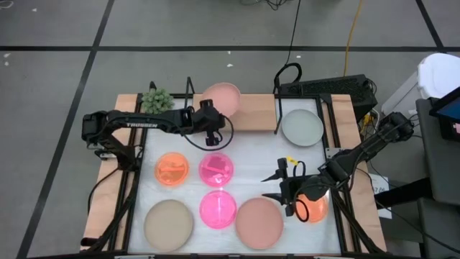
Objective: Place and stack plates onto a shelf
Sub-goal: Put the top light orange plate on the shelf, then put the top pink plate on the shelf
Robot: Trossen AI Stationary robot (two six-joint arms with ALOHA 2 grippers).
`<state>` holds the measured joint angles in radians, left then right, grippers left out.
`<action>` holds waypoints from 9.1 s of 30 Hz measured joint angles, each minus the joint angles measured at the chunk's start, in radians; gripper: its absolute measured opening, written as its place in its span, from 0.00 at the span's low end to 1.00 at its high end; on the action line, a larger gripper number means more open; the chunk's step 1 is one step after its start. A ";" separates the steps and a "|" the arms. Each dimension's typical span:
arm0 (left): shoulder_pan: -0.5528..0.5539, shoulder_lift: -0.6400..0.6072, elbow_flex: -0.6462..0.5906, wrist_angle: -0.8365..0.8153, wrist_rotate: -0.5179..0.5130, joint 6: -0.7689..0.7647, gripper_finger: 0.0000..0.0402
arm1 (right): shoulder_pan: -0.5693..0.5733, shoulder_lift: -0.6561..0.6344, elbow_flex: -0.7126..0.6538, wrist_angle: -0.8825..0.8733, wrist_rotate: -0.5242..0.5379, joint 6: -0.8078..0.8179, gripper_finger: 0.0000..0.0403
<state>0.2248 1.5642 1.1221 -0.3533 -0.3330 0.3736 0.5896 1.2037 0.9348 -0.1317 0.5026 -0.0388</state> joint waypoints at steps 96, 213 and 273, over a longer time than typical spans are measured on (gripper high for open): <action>-0.147 0.020 -0.120 0.062 0.011 -0.310 0.21 | -0.014 0.000 0.000 -0.009 -0.002 0.036 0.50; -0.599 -0.020 -0.490 0.231 -0.033 0.234 0.01 | -0.014 0.024 0.000 -0.045 -0.006 0.106 0.50; -0.595 -0.028 -0.179 0.012 0.073 0.493 0.00 | -0.246 0.331 0.003 0.050 -0.246 -0.582 0.14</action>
<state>-0.3699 1.5360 0.9428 -0.3414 -0.2601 0.8670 0.3434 1.5346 0.9382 -0.0813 0.2565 -0.6209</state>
